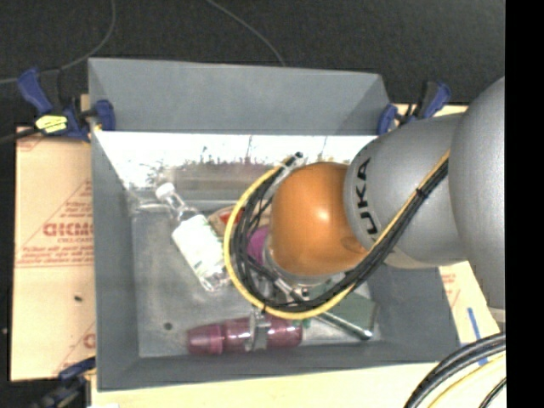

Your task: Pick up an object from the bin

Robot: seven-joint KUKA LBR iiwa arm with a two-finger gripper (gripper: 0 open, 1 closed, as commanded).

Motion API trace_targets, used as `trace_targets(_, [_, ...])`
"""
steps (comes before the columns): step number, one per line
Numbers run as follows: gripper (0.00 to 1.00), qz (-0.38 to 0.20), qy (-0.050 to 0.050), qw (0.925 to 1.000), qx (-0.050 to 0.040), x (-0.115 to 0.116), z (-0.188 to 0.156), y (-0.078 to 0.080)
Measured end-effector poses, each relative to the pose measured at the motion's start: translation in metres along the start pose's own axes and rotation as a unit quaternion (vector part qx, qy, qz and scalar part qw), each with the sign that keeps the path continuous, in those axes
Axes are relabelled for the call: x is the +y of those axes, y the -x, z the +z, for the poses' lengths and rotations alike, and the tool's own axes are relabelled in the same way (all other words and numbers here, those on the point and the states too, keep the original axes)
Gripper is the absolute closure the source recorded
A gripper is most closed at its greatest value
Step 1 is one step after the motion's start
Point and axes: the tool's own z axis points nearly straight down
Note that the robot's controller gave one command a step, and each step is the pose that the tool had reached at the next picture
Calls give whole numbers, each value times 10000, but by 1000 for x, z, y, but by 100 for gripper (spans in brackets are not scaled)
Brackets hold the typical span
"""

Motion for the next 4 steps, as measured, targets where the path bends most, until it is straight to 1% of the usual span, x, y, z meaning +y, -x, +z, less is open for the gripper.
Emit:
trace_targets(1, [0,-397,-4,9992,-7,-7,4,-2])
trace_targets(2, [0,370,-3,9993,13,-50,11,-4])
trace_targets(3, [0,-338,-2,9994,-77,-45,68,3])
trace_targets(4, [100,326,-5,9995,15,-113,69,-5])
